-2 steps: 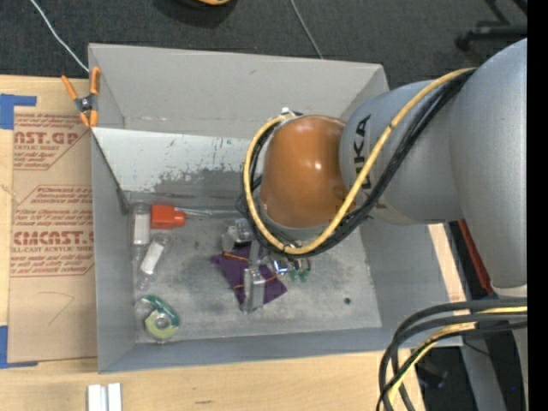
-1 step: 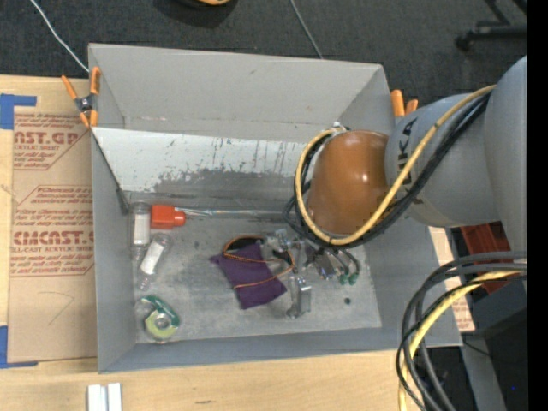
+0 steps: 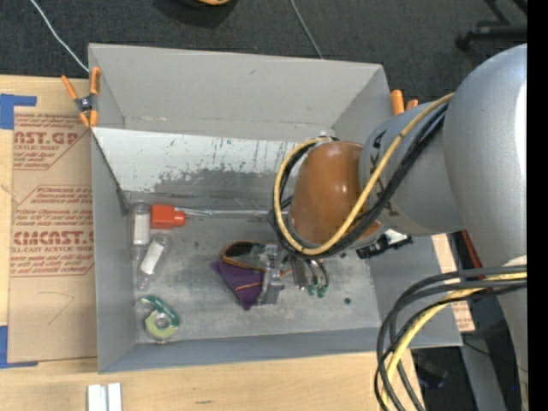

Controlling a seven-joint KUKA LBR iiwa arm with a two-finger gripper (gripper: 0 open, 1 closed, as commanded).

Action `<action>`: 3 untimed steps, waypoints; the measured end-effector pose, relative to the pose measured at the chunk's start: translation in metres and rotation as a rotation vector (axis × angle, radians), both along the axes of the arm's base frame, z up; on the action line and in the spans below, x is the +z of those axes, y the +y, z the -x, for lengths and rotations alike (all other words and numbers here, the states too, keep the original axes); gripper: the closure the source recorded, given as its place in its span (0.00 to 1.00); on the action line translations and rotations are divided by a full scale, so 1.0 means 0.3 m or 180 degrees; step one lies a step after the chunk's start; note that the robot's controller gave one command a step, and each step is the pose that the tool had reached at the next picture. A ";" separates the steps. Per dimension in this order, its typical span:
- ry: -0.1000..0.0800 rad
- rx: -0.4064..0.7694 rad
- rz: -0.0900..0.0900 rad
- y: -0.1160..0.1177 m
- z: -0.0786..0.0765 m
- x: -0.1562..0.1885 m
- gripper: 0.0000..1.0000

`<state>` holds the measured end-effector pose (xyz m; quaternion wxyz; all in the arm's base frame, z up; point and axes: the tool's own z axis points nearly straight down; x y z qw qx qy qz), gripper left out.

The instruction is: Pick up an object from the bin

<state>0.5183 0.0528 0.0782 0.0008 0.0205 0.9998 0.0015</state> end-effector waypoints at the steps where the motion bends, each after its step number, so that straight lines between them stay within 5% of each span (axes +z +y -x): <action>1: 0.0000 0.0000 0.0000 0.000 0.000 0.000 1.00; 2: 0.0000 0.0000 -0.0003 0.013 -0.029 -0.025 1.00; 3: -0.0001 0.0072 -0.0003 -0.005 0.011 0.228 1.00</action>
Offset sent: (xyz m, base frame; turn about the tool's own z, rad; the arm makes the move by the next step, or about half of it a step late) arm 0.0082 0.0035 -0.0082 -0.0004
